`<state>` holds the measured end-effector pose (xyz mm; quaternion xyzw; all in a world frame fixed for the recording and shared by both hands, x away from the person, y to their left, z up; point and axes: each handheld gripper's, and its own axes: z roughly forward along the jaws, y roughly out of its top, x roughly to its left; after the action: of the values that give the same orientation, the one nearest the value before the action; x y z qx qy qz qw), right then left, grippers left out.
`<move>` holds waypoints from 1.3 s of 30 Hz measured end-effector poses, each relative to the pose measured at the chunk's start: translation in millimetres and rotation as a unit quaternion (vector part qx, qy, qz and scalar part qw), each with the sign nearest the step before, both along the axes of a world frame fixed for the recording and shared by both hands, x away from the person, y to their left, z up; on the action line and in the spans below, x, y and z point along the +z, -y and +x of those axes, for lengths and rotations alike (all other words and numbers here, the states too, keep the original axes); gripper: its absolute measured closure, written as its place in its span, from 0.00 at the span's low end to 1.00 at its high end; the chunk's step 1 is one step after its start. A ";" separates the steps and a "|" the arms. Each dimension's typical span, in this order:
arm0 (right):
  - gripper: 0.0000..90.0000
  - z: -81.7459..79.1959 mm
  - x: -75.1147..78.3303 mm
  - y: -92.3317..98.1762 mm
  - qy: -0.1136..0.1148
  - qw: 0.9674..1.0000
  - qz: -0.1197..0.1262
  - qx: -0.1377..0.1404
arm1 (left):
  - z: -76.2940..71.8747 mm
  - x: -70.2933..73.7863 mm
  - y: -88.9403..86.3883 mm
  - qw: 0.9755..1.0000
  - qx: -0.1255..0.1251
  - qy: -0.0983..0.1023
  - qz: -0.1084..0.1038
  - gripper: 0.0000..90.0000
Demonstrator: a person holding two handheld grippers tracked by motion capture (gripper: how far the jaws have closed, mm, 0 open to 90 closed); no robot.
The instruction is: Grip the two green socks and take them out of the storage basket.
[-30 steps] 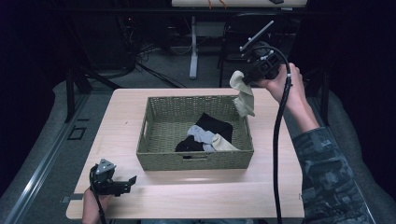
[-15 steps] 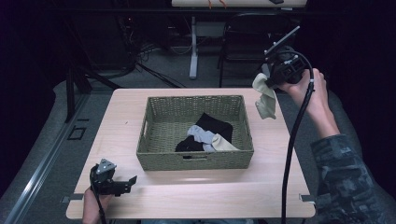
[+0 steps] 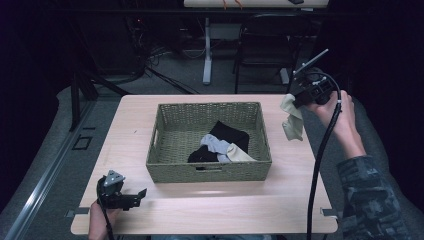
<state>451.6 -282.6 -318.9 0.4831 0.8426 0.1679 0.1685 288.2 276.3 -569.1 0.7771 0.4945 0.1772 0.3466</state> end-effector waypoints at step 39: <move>0.96 27.8 -150.5 6.4 -0.139 0.990 0.021 -0.023 | -0.3 -0.2 -0.2 1.000 0.003 0.001 0.001 0.00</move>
<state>479.4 -289.0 -469.4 0.5246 0.8428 0.1129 0.0429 287.9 276.5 -569.3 0.7756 0.4967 0.1790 0.3460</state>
